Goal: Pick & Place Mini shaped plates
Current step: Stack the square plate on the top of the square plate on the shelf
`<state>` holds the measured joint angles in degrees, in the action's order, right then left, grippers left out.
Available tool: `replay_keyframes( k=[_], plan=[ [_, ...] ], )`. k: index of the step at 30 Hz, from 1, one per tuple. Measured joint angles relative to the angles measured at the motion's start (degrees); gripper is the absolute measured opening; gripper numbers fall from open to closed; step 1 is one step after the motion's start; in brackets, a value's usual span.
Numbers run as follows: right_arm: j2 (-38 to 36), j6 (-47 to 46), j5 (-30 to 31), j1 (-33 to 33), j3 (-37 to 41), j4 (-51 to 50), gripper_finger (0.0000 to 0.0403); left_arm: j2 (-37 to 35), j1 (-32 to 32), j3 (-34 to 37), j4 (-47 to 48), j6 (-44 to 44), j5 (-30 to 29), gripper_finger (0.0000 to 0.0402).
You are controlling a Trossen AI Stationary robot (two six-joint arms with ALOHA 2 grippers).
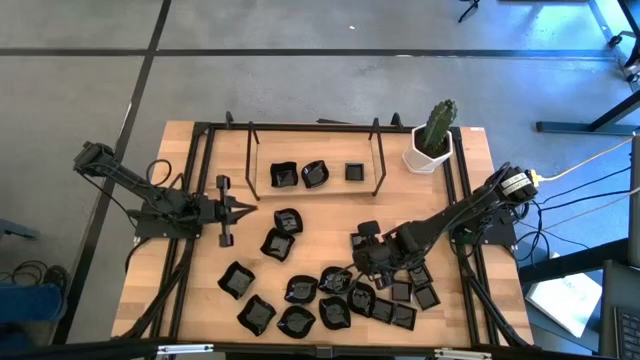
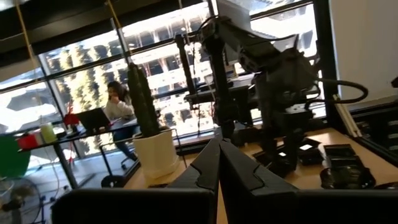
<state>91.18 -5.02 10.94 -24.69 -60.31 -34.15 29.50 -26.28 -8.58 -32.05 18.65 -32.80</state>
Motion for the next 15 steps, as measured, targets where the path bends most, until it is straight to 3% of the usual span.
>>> replay_keyframes(
  k=[15],
  plan=[
    [3.49,-4.69,0.1,0.01,0.0,0.04,0.0142,0.02,-0.02,-0.02,-0.24,0.74,-1.27,0.0003]
  ],
)
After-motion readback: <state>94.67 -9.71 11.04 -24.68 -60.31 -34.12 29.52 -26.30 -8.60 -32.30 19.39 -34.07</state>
